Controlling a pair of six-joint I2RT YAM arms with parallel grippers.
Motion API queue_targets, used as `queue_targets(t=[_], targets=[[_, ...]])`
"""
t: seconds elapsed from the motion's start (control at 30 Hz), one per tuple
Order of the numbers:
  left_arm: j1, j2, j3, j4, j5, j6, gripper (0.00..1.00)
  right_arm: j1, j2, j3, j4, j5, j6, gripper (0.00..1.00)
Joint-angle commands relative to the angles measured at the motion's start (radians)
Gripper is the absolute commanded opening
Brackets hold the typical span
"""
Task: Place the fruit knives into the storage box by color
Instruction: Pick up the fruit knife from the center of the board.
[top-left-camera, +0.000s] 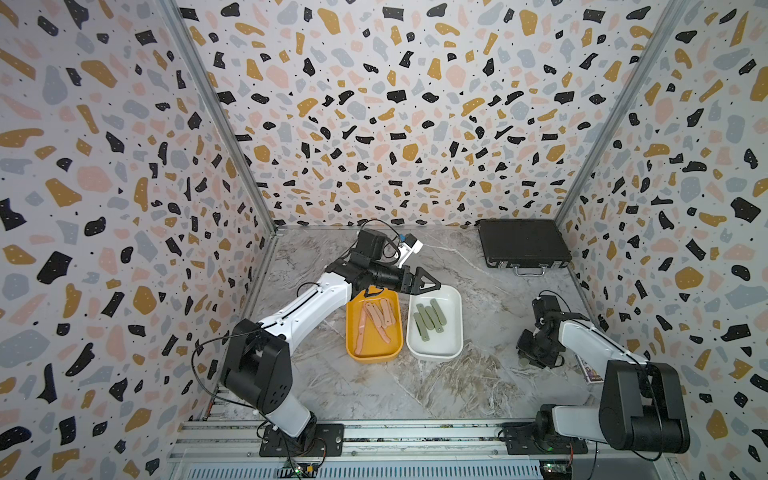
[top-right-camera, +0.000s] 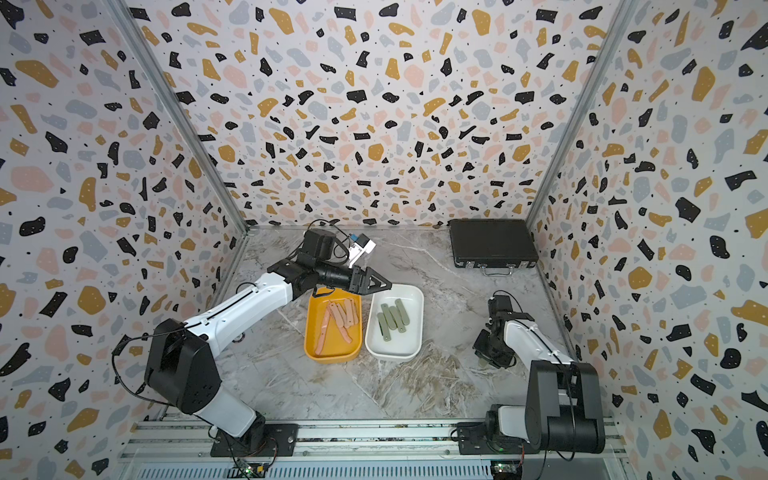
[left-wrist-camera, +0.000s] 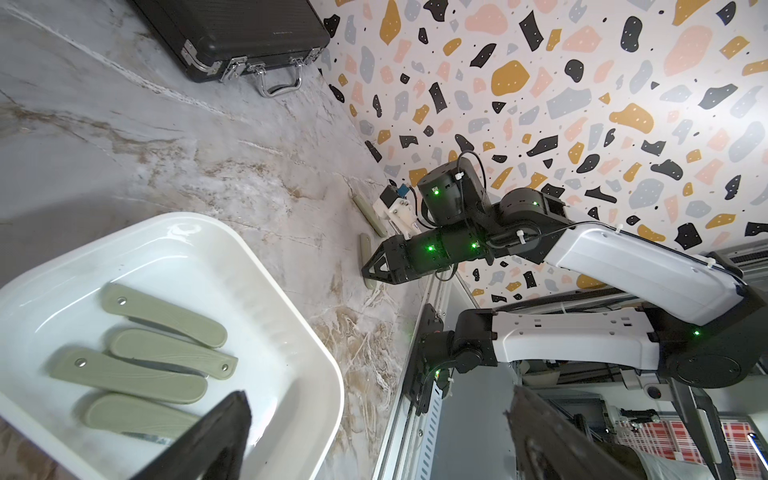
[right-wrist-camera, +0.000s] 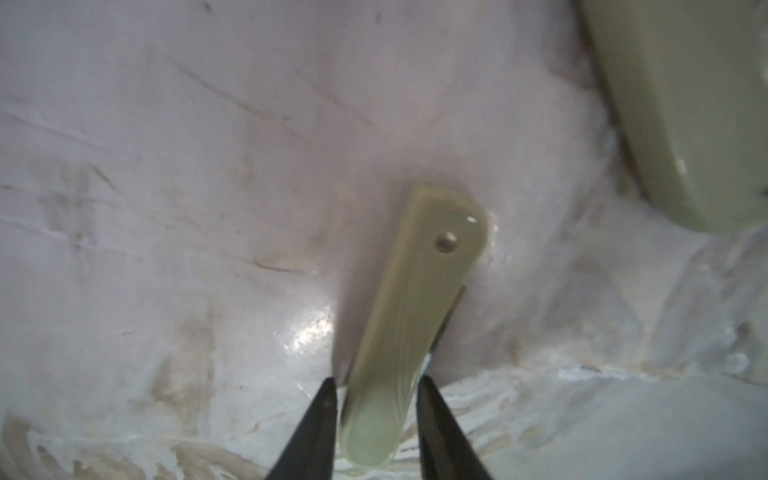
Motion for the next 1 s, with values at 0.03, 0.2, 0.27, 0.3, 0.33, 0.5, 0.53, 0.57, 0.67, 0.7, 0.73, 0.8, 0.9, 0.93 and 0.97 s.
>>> queue_targets(t=[0.03, 0.2, 0.27, 0.3, 0.33, 0.5, 0.53, 0.57, 0.67, 0.7, 0.73, 0.8, 0.9, 0.93, 0.97], targets=[[0.013, -0.016, -0.021, 0.049, 0.029, -0.004, 0.97, 0.053, 0.043, 0.054, -0.002, 0.009, 0.005, 0.29], [0.013, 0.001, -0.041, 0.081, 0.049, -0.024, 0.97, 0.12, 0.155, 0.14, -0.002, 0.018, -0.016, 0.26], [0.013, 0.005, -0.048, 0.085, 0.049, -0.026, 0.97, 0.145, 0.19, 0.175, 0.0, 0.024, -0.019, 0.26], [0.013, 0.007, -0.052, 0.085, 0.047, -0.026, 0.97, 0.161, 0.21, 0.199, -0.001, 0.029, -0.022, 0.26], [0.013, 0.009, -0.054, 0.085, 0.046, -0.026, 0.97, 0.172, 0.225, 0.219, -0.002, 0.031, -0.024, 0.26], [0.013, 0.025, -0.064, 0.085, 0.041, -0.022, 0.97, 0.214, 0.309, 0.313, -0.006, 0.04, -0.034, 0.26], [0.013, 0.029, -0.068, 0.085, 0.038, -0.02, 0.97, 0.221, 0.324, 0.331, -0.007, 0.042, -0.036, 0.26], [0.012, 0.034, -0.072, 0.085, 0.035, -0.019, 0.97, 0.227, 0.337, 0.346, -0.008, 0.044, -0.039, 0.27], [0.013, 0.046, -0.077, 0.085, 0.023, -0.012, 0.97, 0.241, 0.366, 0.381, -0.01, 0.049, -0.046, 0.27], [0.011, 0.049, -0.08, 0.085, 0.016, -0.008, 0.97, 0.244, 0.373, 0.388, -0.012, 0.052, -0.049, 0.27], [0.011, 0.05, -0.081, 0.085, 0.007, 0.0, 0.97, 0.247, 0.378, 0.393, -0.013, 0.057, -0.054, 0.27], [0.008, 0.049, -0.082, 0.083, -0.014, 0.019, 0.97, 0.254, 0.38, 0.396, -0.019, 0.07, -0.062, 0.28], [0.005, 0.045, -0.086, 0.077, -0.034, 0.035, 0.97, 0.267, 0.372, 0.397, -0.035, 0.089, -0.079, 0.33], [0.004, 0.044, -0.086, 0.074, -0.039, 0.038, 0.97, 0.273, 0.368, 0.397, -0.042, 0.095, -0.084, 0.34], [0.002, 0.045, -0.086, 0.073, -0.043, 0.04, 0.97, 0.276, 0.367, 0.397, -0.048, 0.1, -0.089, 0.36]])
